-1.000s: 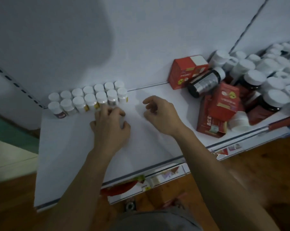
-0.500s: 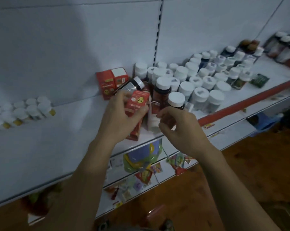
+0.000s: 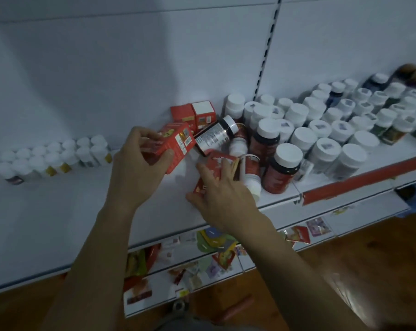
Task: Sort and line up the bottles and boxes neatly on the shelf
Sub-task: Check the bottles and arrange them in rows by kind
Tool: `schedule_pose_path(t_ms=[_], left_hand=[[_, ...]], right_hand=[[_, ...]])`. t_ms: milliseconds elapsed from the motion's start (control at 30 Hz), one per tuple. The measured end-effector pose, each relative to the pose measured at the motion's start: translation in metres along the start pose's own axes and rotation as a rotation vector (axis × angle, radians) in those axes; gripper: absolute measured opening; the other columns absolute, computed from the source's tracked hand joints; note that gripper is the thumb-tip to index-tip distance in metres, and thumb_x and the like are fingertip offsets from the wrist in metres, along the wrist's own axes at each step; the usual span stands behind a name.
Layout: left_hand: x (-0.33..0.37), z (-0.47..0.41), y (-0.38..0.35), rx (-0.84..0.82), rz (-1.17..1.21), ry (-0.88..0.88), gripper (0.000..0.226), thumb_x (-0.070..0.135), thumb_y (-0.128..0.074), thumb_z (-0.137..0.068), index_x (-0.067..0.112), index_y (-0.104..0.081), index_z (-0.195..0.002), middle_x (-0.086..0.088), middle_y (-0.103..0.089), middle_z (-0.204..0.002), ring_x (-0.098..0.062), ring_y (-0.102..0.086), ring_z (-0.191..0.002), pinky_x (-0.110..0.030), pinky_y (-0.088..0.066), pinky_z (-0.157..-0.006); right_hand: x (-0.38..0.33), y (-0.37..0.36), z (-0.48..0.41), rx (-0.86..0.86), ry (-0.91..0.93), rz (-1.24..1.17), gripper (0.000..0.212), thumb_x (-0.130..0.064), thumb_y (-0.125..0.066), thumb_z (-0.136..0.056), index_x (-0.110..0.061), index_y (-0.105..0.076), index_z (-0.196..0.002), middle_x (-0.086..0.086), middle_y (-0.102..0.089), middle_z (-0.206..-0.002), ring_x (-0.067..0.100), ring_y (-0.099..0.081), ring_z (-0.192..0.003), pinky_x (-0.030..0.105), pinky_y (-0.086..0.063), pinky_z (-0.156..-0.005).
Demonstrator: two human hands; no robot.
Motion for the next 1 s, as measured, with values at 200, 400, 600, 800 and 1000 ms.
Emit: schedule_pose_path(t_ms=[200, 400, 600, 800, 1000], left_hand=[[-0.014, -0.033, 0.025, -0.045, 0.101, -0.020, 0.031, 0.025, -0.075, -0.090, 0.024, -0.056, -0.114, 0.012, -0.064, -0.109, 0.010, -0.064, -0.091, -0.006, -0.049, -0.060], [0.006, -0.065, 0.018, -0.103, 0.411, -0.013, 0.023, 0.021, -0.072, -0.089, 0.026, -0.059, -0.106, -0.001, -0.072, -0.100, -0.010, -0.073, -0.087, -0.022, -0.057, -0.065], [0.072, -0.062, -0.048, -0.223, 0.664, -0.002, 0.028, 0.033, -0.074, -0.079, 0.028, -0.059, -0.103, 0.000, -0.074, -0.097, -0.019, -0.072, -0.087, -0.035, -0.059, -0.072], [0.134, -0.034, -0.183, -0.491, 1.203, 0.380, 0.030, 0.019, -0.066, -0.087, 0.016, -0.056, -0.116, -0.009, -0.069, -0.117, -0.024, -0.071, -0.100, -0.038, -0.059, -0.073], [0.224, 0.016, -0.321, -0.483, 1.289, 0.557, 0.055, 0.016, -0.063, -0.091, 0.003, -0.051, -0.143, -0.019, -0.066, -0.133, -0.035, -0.069, -0.115, -0.048, -0.060, -0.078]], right_hand=[[-0.020, -0.013, -0.017, -0.012, -0.135, 0.065, 0.039, -0.061, -0.050, -0.096, -0.037, -0.039, -0.126, 0.010, -0.024, -0.144, 0.045, -0.052, -0.106, 0.048, -0.050, -0.087], [-0.020, 0.082, -0.005, 0.352, -0.035, -0.099, 0.032, -0.049, -0.045, -0.100, -0.036, -0.042, -0.129, 0.002, -0.030, -0.149, 0.038, -0.057, -0.107, 0.052, -0.055, -0.083], [0.073, 0.170, 0.030, 0.736, -0.180, -0.129, 0.070, -0.032, -0.057, -0.089, -0.037, -0.032, -0.154, 0.001, -0.030, -0.158, 0.024, -0.044, -0.133, 0.044, -0.050, -0.098], [0.216, 0.198, 0.114, 0.878, -0.387, -0.263, 0.062, -0.032, -0.068, -0.088, -0.036, -0.042, -0.144, 0.002, -0.041, -0.146, 0.017, -0.050, -0.118, 0.012, -0.045, -0.084], [0.358, 0.232, 0.195, 0.845, -0.480, -0.355, 0.062, -0.033, -0.079, -0.084, -0.027, -0.046, -0.137, -0.001, -0.056, -0.133, 0.011, -0.062, -0.107, 0.012, -0.049, -0.079]])
Point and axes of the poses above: each hand's wrist, its own z-axis away from the middle knuckle, its own y-axis out of the back of the hand, x = y × z, the point moved 8 cm from there along -z, towards the middle knuckle
